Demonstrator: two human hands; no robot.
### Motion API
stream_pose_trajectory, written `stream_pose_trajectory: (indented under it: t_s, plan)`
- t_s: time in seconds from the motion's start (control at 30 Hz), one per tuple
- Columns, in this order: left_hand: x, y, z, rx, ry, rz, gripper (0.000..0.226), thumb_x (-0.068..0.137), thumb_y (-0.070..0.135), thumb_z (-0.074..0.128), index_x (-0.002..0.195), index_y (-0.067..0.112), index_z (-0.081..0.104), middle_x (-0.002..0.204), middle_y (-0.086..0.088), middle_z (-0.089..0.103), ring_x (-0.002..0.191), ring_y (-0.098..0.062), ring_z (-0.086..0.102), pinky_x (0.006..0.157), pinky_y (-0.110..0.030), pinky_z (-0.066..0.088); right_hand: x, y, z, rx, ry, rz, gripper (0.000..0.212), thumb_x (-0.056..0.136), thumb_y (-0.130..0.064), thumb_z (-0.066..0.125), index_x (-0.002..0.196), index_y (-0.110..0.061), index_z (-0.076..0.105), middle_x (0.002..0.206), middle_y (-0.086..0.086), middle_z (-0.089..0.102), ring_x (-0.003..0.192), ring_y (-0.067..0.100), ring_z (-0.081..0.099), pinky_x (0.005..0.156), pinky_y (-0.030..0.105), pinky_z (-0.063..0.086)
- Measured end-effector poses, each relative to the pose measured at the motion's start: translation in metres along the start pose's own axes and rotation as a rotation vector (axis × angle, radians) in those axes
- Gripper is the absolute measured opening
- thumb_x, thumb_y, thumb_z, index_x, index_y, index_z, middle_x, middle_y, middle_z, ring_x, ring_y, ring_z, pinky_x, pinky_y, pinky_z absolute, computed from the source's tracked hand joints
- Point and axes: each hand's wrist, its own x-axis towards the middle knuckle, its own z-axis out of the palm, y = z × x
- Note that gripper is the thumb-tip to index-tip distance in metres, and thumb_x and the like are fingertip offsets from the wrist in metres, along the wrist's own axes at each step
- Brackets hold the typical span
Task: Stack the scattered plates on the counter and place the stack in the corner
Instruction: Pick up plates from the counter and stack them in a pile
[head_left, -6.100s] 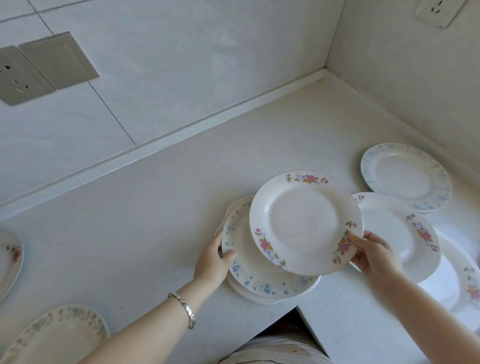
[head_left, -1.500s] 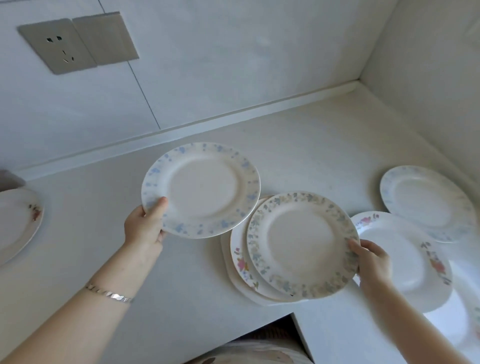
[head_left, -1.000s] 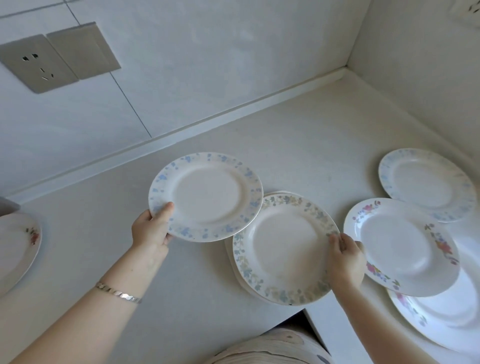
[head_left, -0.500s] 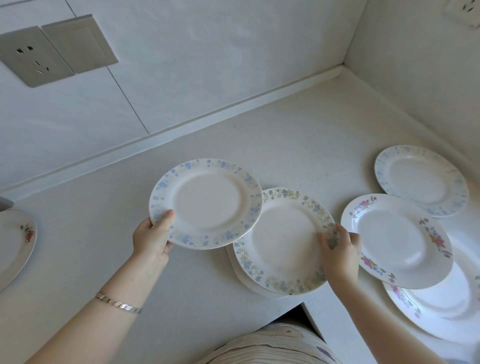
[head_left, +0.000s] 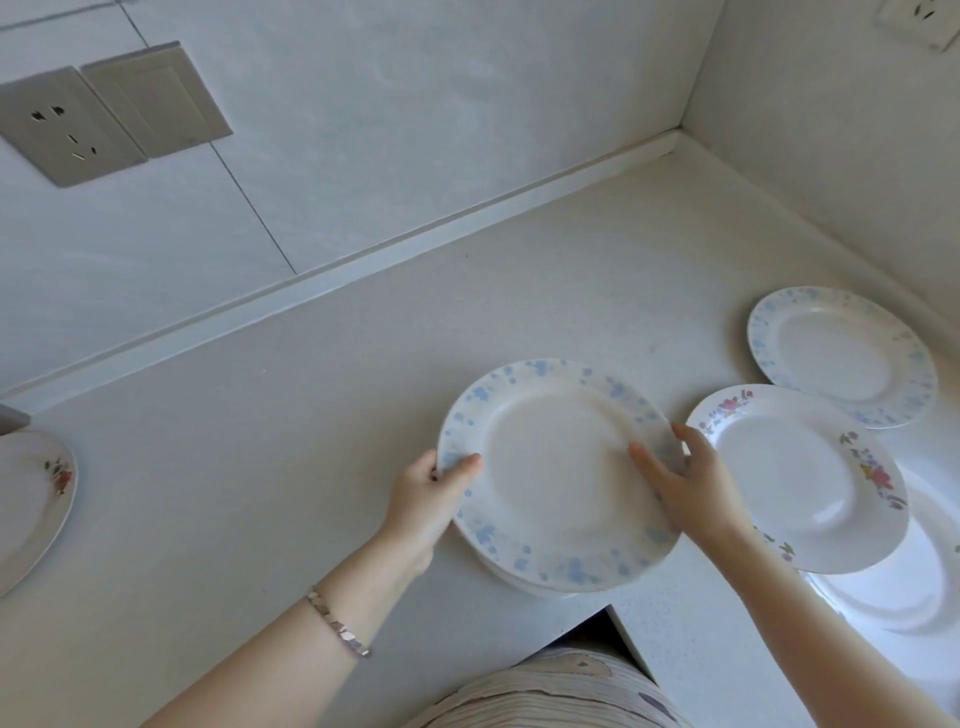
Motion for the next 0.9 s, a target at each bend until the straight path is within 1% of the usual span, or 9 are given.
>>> stream_pose_trajectory:
  t_s: [0.1, 0.17, 0.23, 0.33, 0.6, 0.7, 0.8, 0.83, 0.9]
  plan:
    - [0.003, -0.005, 0.007, 0.435, -0.068, 0.129, 0.015, 0.081, 0.029, 0.068, 0.073, 0.017, 0.064, 0.069, 0.002, 0.066, 0.072, -0.018, 0.063, 0.064, -0.027, 0.046, -0.008, 0.024, -0.005, -0.05, 0.036, 0.046, 0.059, 0.082, -0.043, 0.062, 0.134, -0.022, 0.042, 0.113, 0.011, 0.065, 0.089, 0.026, 0.059, 0.075, 0.034, 0.049]
    - [0.006, -0.006, 0.009, 0.683, -0.101, 0.159, 0.032, 0.078, 0.044, 0.066, 0.078, 0.012, 0.066, 0.072, 0.001, 0.068, 0.071, -0.018, 0.065, 0.061, -0.027, 0.044, -0.012, 0.035, -0.006, -0.053, 0.049, 0.06, 0.06, 0.083, -0.043, 0.062, 0.135, -0.023, 0.04, 0.113, 0.013, 0.064, 0.086, 0.025, 0.055, 0.069, 0.031, 0.044]
    - [0.009, -0.008, 0.011, 0.867, -0.12, 0.158, 0.043, 0.078, 0.054, 0.06, 0.086, 0.012, 0.068, 0.081, -0.001, 0.072, 0.078, -0.021, 0.068, 0.063, -0.027, 0.045, -0.014, 0.041, -0.005, -0.082, 0.055, 0.065, 0.061, 0.083, -0.044, 0.061, 0.136, -0.023, 0.039, 0.115, 0.011, 0.063, 0.092, 0.028, 0.057, 0.07, 0.033, 0.045]
    - [0.012, -0.009, 0.012, 1.077, -0.165, 0.174, 0.048, 0.081, 0.058, 0.054, 0.092, 0.013, 0.069, 0.09, -0.003, 0.073, 0.085, -0.023, 0.068, 0.069, -0.029, 0.049, -0.012, 0.048, -0.001, -0.177, 0.047, 0.064, 0.061, 0.084, -0.045, 0.058, 0.137, -0.022, 0.038, 0.114, 0.01, 0.064, 0.105, 0.033, 0.059, 0.076, 0.039, 0.05]
    - [0.016, -0.001, 0.014, 1.386, -0.125, 0.179, 0.058, 0.086, 0.062, 0.042, 0.102, 0.009, 0.063, 0.104, -0.009, 0.069, 0.097, -0.029, 0.064, 0.069, -0.028, 0.043, -0.004, 0.046, 0.001, -0.381, 0.079, 0.027, 0.06, 0.086, -0.052, 0.05, 0.138, -0.025, 0.037, 0.105, 0.006, 0.068, 0.1, 0.029, 0.061, 0.068, 0.03, 0.04]
    - [0.015, -0.004, 0.013, 1.303, -0.047, 0.199, 0.054, 0.089, 0.054, 0.044, 0.114, 0.008, 0.052, 0.115, -0.012, 0.062, 0.107, -0.031, 0.059, 0.079, -0.031, 0.045, 0.003, 0.043, 0.005, -0.356, 0.079, -0.015, 0.054, 0.087, -0.045, 0.052, 0.133, -0.018, 0.046, 0.113, 0.007, 0.056, 0.104, 0.027, 0.055, 0.075, 0.032, 0.044]
    - [0.01, -0.014, 0.016, 0.832, -0.11, 0.199, 0.052, 0.089, 0.034, 0.055, 0.129, 0.006, 0.038, 0.127, -0.006, 0.045, 0.125, -0.027, 0.043, 0.095, -0.027, 0.036, 0.006, 0.042, 0.016, -0.145, 0.056, 0.01, 0.053, 0.088, -0.029, 0.052, 0.137, -0.011, 0.041, 0.134, 0.013, 0.04, 0.128, 0.029, 0.036, 0.101, 0.042, 0.037]
    - [0.007, -0.015, 0.017, 0.65, -0.148, 0.179, 0.056, 0.09, 0.029, 0.055, 0.136, 0.008, 0.032, 0.131, 0.002, 0.038, 0.133, -0.023, 0.035, 0.1, -0.023, 0.031, 0.007, 0.041, 0.02, -0.057, 0.038, 0.037, 0.056, 0.087, -0.026, 0.049, 0.14, -0.012, 0.037, 0.139, 0.014, 0.037, 0.131, 0.03, 0.032, 0.105, 0.045, 0.034]
    - [0.0, -0.016, 0.022, 0.41, -0.22, 0.075, 0.068, 0.095, 0.028, 0.047, 0.149, 0.011, 0.008, 0.14, 0.01, 0.024, 0.144, -0.013, 0.015, 0.108, -0.019, 0.017, 0.006, 0.036, 0.026, 0.116, 0.028, 0.091, 0.06, 0.087, -0.023, 0.045, 0.145, -0.016, 0.029, 0.145, 0.011, 0.034, 0.134, 0.029, 0.033, 0.107, 0.045, 0.033]
